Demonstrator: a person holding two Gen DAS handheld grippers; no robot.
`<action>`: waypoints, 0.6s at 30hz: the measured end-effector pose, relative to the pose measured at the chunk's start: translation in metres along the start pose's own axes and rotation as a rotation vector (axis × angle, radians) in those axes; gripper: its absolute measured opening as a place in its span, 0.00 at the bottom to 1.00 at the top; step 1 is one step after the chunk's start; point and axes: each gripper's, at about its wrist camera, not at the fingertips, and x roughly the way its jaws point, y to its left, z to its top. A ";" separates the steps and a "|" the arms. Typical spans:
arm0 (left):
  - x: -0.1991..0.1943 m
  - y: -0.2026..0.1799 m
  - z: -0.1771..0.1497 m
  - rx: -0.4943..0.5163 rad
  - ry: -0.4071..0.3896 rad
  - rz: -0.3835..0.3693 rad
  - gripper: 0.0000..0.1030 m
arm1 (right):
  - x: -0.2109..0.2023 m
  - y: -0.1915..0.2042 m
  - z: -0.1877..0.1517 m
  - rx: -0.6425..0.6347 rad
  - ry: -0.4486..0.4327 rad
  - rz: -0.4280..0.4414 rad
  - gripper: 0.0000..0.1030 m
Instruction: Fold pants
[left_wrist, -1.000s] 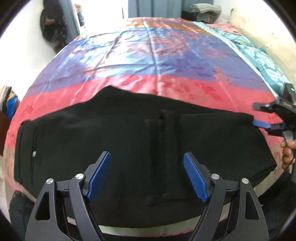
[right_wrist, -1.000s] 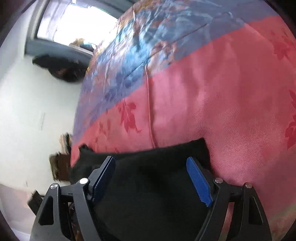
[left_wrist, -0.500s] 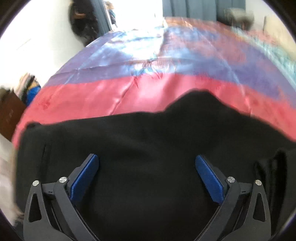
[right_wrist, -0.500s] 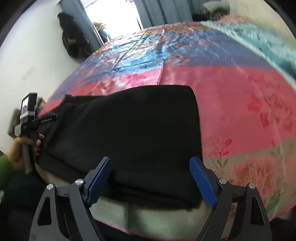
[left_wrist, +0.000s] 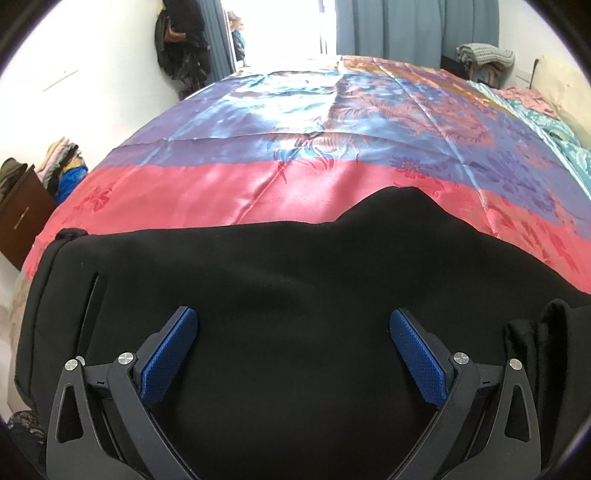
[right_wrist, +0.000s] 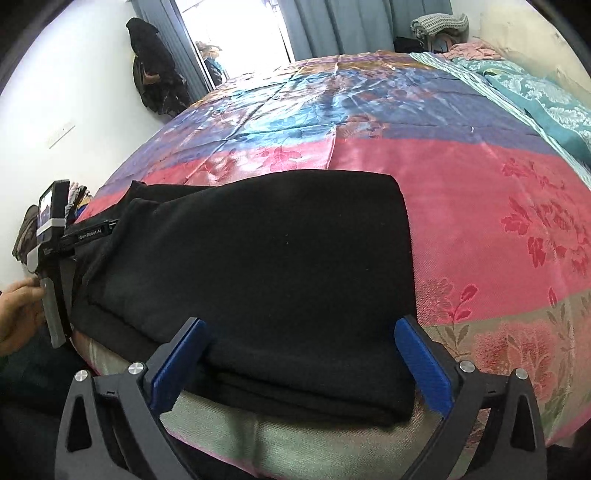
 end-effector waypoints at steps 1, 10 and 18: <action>0.001 0.000 0.000 0.001 0.000 0.000 1.00 | 0.001 0.000 0.001 0.004 0.001 0.001 0.99; 0.000 0.000 0.000 0.000 0.000 0.000 1.00 | 0.004 -0.001 0.003 0.018 0.004 -0.004 1.00; 0.000 0.000 0.000 0.000 0.000 0.000 1.00 | 0.006 -0.001 0.004 0.013 0.003 -0.007 1.00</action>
